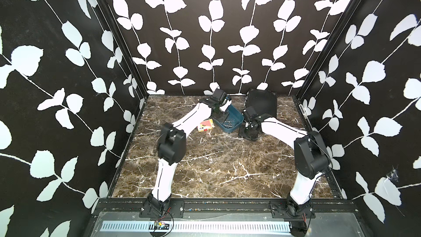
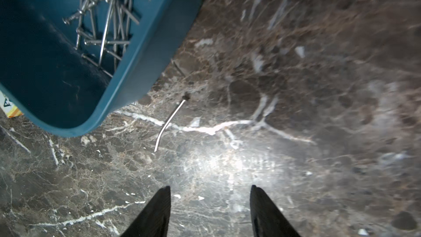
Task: Put the nails on the desktop into the storage box
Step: Place the nail in the storage box.
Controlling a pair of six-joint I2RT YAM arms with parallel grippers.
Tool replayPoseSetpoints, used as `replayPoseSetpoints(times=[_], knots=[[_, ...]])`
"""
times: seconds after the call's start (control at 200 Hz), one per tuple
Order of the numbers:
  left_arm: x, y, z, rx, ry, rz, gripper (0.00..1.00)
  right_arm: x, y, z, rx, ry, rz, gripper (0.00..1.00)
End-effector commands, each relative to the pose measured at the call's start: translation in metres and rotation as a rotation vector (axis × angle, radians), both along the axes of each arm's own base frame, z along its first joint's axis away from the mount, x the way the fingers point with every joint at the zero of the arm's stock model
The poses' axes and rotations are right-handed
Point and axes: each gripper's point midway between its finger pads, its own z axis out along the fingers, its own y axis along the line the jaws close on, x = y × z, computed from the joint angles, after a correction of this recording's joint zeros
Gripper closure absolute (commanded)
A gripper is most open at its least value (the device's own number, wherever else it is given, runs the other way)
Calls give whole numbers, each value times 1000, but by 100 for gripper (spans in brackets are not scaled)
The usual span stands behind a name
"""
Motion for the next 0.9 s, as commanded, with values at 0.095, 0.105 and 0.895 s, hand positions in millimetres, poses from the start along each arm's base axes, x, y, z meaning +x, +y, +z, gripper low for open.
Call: replayPoseSetpoints(times=[0.095,0.105,0.895], knots=[[4,-1,-26,-12,86,-8,100,8,30,-5,-20,-1,-51,43],[4,-1,-27,-12,87,-8,97,7,32,-5,-21,1,-49,43],[-57,49,92,-116,-63,42,53,14,26,-68,-283,30,-8,45]])
